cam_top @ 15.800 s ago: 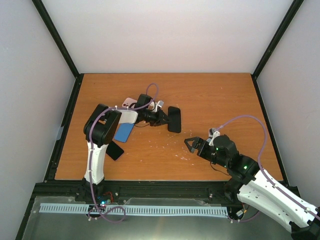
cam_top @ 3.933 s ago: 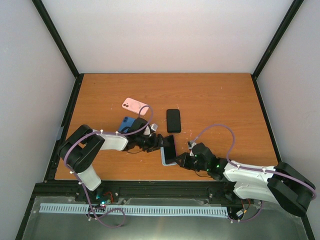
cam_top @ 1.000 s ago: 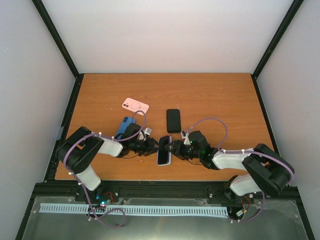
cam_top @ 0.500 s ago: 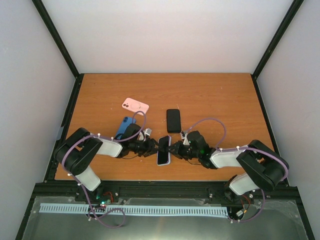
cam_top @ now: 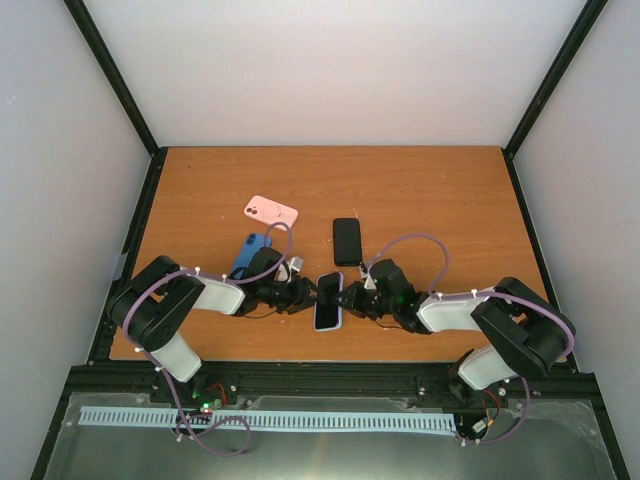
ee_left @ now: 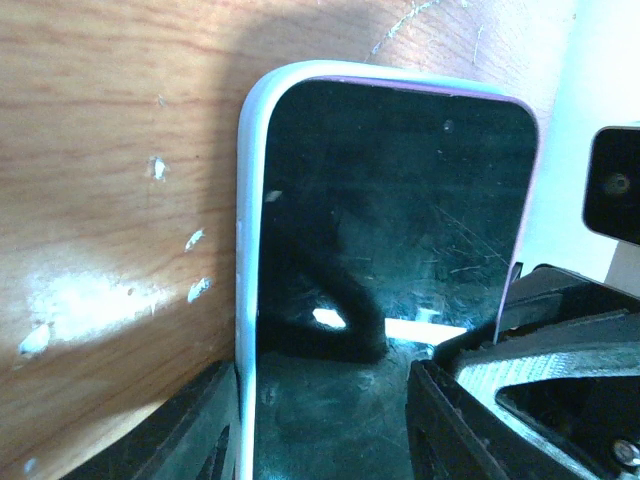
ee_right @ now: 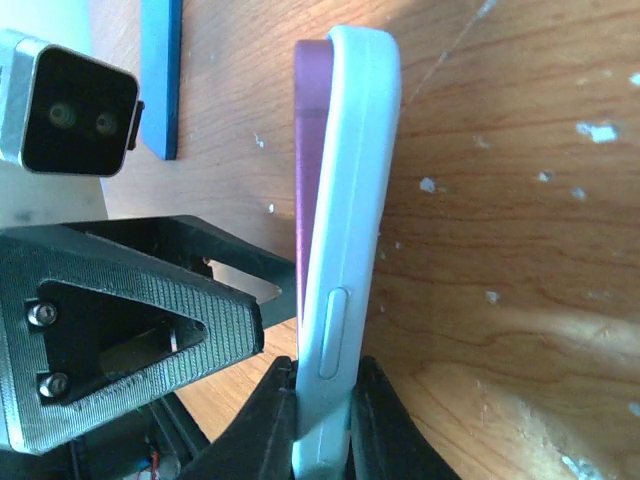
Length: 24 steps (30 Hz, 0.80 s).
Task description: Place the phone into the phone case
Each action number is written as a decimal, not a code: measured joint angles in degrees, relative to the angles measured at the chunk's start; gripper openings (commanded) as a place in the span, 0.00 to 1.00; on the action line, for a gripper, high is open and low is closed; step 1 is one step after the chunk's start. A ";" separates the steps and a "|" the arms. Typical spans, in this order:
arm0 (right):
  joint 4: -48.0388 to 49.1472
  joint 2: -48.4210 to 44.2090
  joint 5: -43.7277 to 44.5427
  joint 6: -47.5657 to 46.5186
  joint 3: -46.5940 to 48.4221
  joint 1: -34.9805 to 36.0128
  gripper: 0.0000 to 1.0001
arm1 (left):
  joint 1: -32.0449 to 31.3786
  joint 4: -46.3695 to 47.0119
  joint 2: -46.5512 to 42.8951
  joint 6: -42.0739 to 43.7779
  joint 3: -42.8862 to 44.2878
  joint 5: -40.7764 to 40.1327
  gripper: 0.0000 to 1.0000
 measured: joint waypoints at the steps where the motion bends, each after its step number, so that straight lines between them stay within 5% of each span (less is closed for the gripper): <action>1: -0.26 0.00 0.04 -0.39 0.09 0.00 0.04 | 0.00 -0.04 -0.09 0.00 -0.02 -0.02 0.50; 7: -1.79 -3.13 0.26 -2.47 -0.33 0.04 0.03 | -0.20 -2.67 -5.90 0.33 -2.23 -0.02 0.65; 13: -2.78 -17.57 -0.35 -5.11 -3.17 0.11 0.03 | 0.66 -3.69 -16.31 1.38 -2.69 0.83 0.68; 16: -2.71 -24.50 -1.07 -5.79 -4.17 0.11 0.03 | 0.81 -2.32 -20.63 1.55 -2.71 2.89 0.63; 24: -2.60 -34.71 -3.26 -6.10 -4.57 0.13 0.03 | 0.81 8.26 -25.94 -0.26 -3.87 10.12 0.25</action>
